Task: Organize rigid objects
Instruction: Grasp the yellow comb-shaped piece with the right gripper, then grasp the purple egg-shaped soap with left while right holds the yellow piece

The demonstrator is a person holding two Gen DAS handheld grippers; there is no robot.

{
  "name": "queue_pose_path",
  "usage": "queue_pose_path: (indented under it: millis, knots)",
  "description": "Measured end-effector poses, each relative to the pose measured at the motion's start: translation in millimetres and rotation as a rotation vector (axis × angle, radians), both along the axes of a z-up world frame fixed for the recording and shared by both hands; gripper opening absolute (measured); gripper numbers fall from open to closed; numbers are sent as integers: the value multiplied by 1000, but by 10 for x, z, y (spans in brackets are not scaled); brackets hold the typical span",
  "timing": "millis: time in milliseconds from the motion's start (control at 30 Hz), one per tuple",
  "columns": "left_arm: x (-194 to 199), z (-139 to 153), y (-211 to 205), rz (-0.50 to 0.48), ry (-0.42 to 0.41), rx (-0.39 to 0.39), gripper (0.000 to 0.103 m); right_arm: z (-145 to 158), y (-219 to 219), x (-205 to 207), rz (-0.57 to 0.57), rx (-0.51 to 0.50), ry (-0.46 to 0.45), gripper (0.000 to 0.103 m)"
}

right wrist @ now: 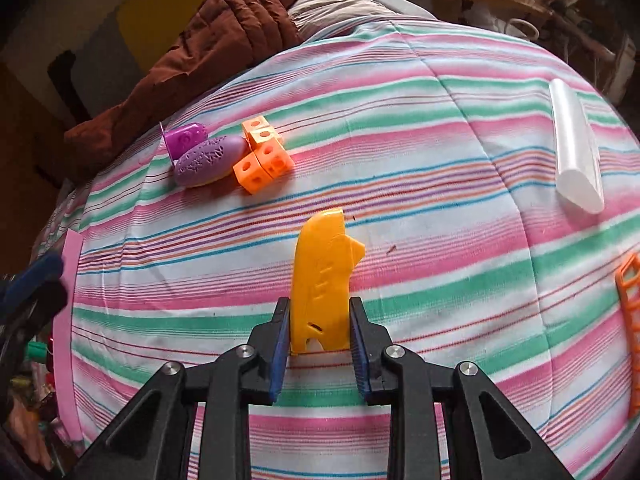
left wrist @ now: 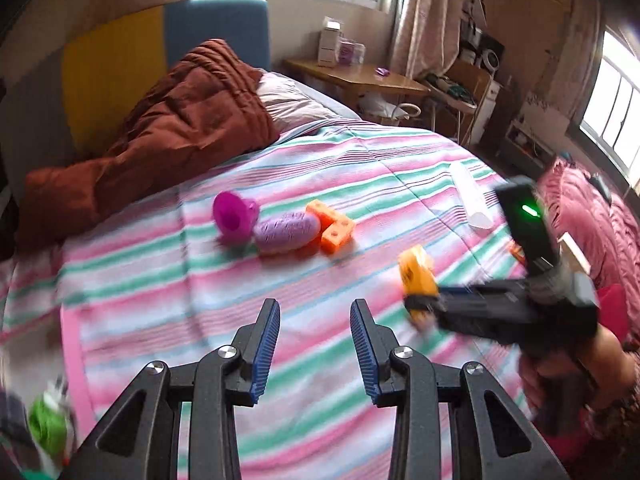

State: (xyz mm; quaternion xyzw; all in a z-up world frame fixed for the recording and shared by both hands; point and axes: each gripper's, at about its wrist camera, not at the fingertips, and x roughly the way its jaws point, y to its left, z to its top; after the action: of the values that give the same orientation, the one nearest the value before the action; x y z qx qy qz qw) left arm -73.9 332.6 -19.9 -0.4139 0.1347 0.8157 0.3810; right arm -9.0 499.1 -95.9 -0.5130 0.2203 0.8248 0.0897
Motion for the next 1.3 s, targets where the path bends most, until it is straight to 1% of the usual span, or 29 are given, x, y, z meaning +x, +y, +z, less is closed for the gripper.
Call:
queue_pose_path:
  millis: [67,133,267,333,400,467,533,567,733,833,933,1000,1067,1100,1167,1300]
  knots:
    - [-168,-71,241,-45,-6,-41,38,-14,54,45,-21,-43,17,28]
    - [-278,-151,483,-113,30,-104,38,-14,103,43,-35,-80,11,28]
    - [-463,-334,843,-215,83,-225,38,-12,128,35,-19,-97,3,28]
    - [-559,-445,942,-222,113,-284,38,-3,120,26,-4,-91,-5,28]
    - [-642,-516,1011,-243,123,-313,38,5,106,28,11,-83,-13,28]
    - [-721,-574,1059,-273,110,-325,39,16,94,18,28,-70,-21,28]
    - [-777,-617,1078,-292,136,-350,43,13,87,9,38,-62,-26,28]
    - [-810,-636,1081,-299,124,-358,47,11,89,4,39,-63,-27,28]
    - [-880,-660,1003,-308,49,-329,49,11,125,19,39,-80,-28,28]
    - [-899,-675,948,-289,1,-311,49,4,137,-5,33,-85,-27,28]
    - [-936,-754,898,-255,-92,-290,49,0,142,-4,34,-80,-26,28]
    - [-892,-754,877,-233,-74,-282,48,2,153,-2,34,-79,-26,28]
    - [-868,-747,849,-206,-82,-268,44,2,160,-3,31,-83,-23,28]
    - [-859,-741,834,-192,-84,-265,44,1,169,0,30,-87,-22,28]
    - [-841,-726,769,-161,-100,-245,44,-1,173,2,32,-91,-19,28]
    - [-812,-690,524,-68,-145,-199,44,-2,179,19,33,-91,-12,28]
